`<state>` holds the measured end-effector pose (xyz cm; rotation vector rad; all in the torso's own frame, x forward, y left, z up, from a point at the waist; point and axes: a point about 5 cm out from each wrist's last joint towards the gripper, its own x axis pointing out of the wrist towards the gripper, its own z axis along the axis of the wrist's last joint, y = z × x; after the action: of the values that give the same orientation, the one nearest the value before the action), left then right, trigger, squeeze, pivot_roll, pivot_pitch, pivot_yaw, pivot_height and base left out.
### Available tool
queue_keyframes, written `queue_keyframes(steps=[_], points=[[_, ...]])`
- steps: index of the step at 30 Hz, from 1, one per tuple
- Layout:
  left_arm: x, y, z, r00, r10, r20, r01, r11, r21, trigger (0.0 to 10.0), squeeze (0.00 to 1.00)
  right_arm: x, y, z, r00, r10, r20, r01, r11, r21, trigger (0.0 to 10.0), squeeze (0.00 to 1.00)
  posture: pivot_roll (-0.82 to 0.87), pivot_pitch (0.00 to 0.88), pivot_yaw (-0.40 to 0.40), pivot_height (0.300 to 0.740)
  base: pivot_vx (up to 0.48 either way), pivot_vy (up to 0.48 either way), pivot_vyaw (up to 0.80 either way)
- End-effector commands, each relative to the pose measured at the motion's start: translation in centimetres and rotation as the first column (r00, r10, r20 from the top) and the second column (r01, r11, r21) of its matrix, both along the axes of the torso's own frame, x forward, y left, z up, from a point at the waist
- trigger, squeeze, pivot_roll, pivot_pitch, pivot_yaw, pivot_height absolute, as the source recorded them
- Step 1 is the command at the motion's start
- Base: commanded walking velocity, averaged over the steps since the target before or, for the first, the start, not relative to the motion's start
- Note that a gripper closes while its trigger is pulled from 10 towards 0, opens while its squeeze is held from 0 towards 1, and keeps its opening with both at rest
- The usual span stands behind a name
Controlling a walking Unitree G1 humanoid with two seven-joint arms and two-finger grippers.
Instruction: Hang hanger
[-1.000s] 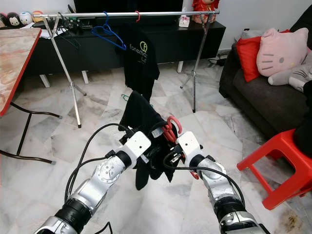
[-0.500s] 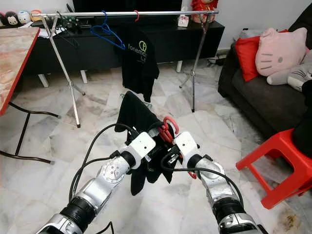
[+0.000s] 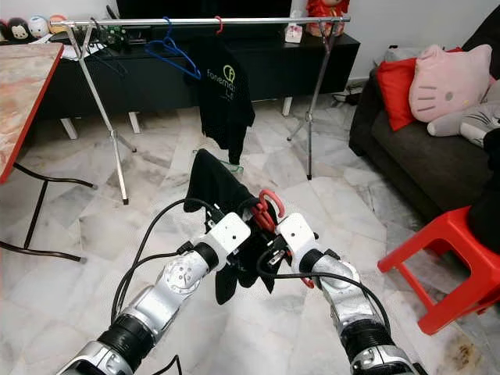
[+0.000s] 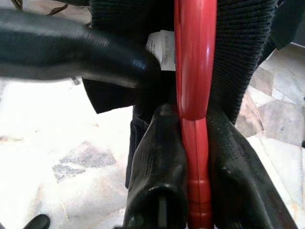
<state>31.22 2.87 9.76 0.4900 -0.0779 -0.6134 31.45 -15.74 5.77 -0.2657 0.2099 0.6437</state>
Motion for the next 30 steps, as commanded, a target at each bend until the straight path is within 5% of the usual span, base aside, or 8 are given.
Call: queue_keyframes(steps=[1, 5, 7, 30], points=[[0.4, 0.2, -0.1, 0.999, 0.032, 0.008, -0.032, 0.998, 0.044, 0.0, 0.00, 0.4, 0.3, 1.2, 0.998, 0.011, 0.058, -0.012, 1.000, 0.019, 0.0, 0.00, -0.07, 0.000, -0.110, 0.740, 0.000, 0.000, 0.00], [0.8, 0.6, -0.2, 0.997, 0.076, 0.008, -0.076, 0.995, 0.057, 0.7, 0.00, 0.4, 0.2, 1.3, 0.998, 0.012, 0.057, -0.013, 1.000, 0.018, 0.0, 0.00, -0.07, 0.000, -0.111, 0.740, 0.000, 0.000, 0.00], [0.9, 0.8, -0.3, 0.997, 0.082, 0.005, -0.082, 0.995, 0.064, 0.0, 0.00, 0.3, 0.2, 1.3, 0.998, 0.011, 0.057, -0.012, 1.000, 0.019, 0.0, 0.00, -0.07, 0.000, -0.111, 0.740, 0.000, 0.000, 0.00], [1.2, 1.1, -0.1, 0.994, 0.109, 0.022, -0.109, 0.993, 0.044, 0.0, 0.00, -0.7, -0.2, 0.5, 0.998, 0.067, -0.001, -0.067, 0.998, -0.009, 0.0, 0.00, -0.08, 0.000, -0.120, 0.740, 0.000, 0.000, 0.00]])
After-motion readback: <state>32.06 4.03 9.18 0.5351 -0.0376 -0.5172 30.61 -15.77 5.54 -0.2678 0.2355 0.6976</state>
